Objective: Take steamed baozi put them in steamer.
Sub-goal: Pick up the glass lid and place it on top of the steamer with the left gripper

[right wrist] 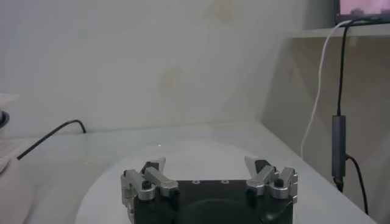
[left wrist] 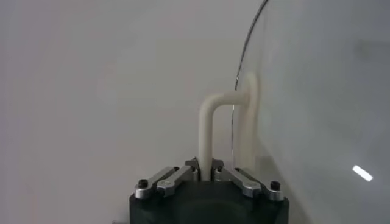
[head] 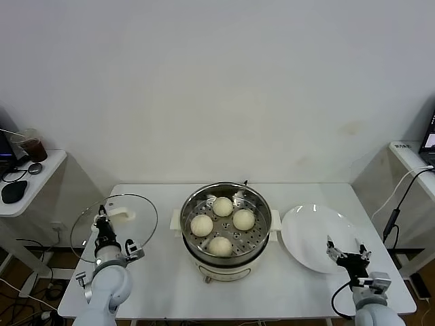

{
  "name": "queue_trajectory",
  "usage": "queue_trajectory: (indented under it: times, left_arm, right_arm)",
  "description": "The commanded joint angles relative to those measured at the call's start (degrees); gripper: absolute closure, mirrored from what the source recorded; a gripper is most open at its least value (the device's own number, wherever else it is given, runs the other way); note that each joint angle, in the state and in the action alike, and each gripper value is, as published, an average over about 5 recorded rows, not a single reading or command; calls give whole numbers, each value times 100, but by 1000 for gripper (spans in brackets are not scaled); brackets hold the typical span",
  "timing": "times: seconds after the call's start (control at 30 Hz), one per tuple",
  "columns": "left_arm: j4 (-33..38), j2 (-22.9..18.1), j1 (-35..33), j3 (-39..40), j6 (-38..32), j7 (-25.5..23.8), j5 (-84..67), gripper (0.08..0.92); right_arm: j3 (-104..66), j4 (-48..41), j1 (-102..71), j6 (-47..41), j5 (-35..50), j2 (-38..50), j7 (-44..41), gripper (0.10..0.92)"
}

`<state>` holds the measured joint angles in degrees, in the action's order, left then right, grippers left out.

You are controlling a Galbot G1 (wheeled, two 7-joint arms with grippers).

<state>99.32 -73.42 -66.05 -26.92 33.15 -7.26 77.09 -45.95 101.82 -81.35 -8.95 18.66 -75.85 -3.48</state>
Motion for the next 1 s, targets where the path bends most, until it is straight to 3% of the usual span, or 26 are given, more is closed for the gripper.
queue_trajectory:
  times: [0.03,0.43,0.63,1.0]
  left_arm:
    - [1225,-206,13,-19,638,-1302,682,833]
    - [1986,-643,202,1032,649,-1861,1005,833]
    - [1944,-1021,334,1862,648,-1820,970,833]
    - [1868,-1506,786,2682,646,-1949,360,833]
  right_arm:
    - [24,22,-6,-27,-5,22,-6,203]
    - [31,-75,54,-27,-10,-8,-7,203]
    - [22,-110,74,-30,-24,-26,-7,203]
    - [-49,-98,40,-90,-69,10,-30,203]
